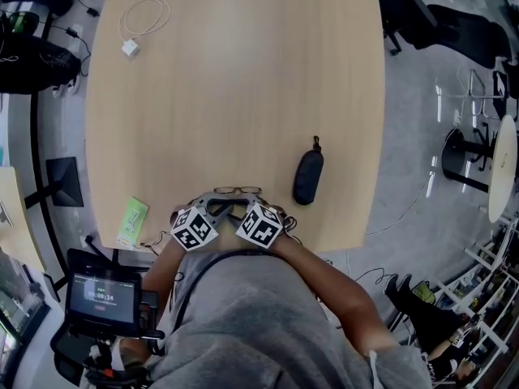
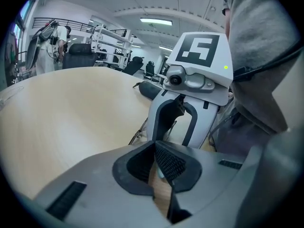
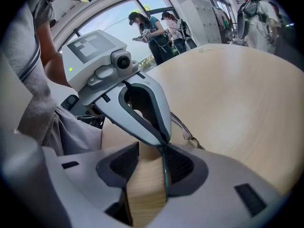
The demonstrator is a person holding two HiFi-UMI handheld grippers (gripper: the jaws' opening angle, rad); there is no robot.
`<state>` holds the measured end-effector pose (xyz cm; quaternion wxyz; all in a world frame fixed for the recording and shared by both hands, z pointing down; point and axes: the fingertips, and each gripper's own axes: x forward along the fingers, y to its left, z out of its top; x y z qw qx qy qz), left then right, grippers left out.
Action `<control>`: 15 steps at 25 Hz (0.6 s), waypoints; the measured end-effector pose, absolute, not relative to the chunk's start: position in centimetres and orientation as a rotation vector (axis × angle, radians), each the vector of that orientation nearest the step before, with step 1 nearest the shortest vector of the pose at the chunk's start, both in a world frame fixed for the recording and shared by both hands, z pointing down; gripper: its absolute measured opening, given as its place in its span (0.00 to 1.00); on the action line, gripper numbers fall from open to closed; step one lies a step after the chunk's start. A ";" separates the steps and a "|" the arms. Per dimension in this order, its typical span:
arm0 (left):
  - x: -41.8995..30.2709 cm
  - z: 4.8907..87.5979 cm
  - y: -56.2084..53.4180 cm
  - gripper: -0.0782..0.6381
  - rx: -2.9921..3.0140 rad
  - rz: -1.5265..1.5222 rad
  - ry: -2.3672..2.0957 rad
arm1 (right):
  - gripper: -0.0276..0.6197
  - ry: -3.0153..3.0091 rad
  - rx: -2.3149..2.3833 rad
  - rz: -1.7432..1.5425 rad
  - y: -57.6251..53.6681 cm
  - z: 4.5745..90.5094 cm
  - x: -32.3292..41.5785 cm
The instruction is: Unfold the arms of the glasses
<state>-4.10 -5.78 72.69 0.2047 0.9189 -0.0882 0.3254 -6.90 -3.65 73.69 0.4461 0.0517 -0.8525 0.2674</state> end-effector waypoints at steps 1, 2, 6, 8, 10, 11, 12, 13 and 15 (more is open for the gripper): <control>-4.0 72.7 -5.7 0.12 2.564 0.908 -0.241 | 0.29 -2.110 0.119 0.661 -3.6 73.7 -6.8; -4.1 72.6 -5.6 0.12 2.566 0.908 -0.236 | 0.29 -2.109 0.109 0.659 -3.4 73.6 -6.8; -4.4 72.2 -5.1 0.12 2.625 0.925 -0.245 | 0.29 -2.102 0.103 0.654 -3.2 73.4 -7.1; -4.2 72.0 -5.5 0.12 2.665 0.922 -0.269 | 0.29 -2.108 0.111 0.664 -3.5 73.4 -6.8; -4.1 71.6 -6.1 0.12 2.685 0.872 -0.319 | 0.29 -2.117 0.119 0.678 -3.8 73.5 -6.6; -4.2 71.4 -6.4 0.12 2.683 0.833 -0.351 | 0.29 -2.122 0.122 0.693 -3.8 73.4 -6.6; -4.3 71.3 -6.6 0.12 2.672 0.801 -0.374 | 0.29 -2.128 0.124 0.715 -3.7 73.4 -6.7; -4.4 71.6 -6.9 0.12 2.655 0.789 -0.382 | 0.29 -2.133 0.125 0.740 -3.9 73.5 -6.6; -4.3 72.8 -7.4 0.12 2.630 0.826 -0.360 | 0.29 -2.141 0.124 0.769 -4.5 74.0 -6.4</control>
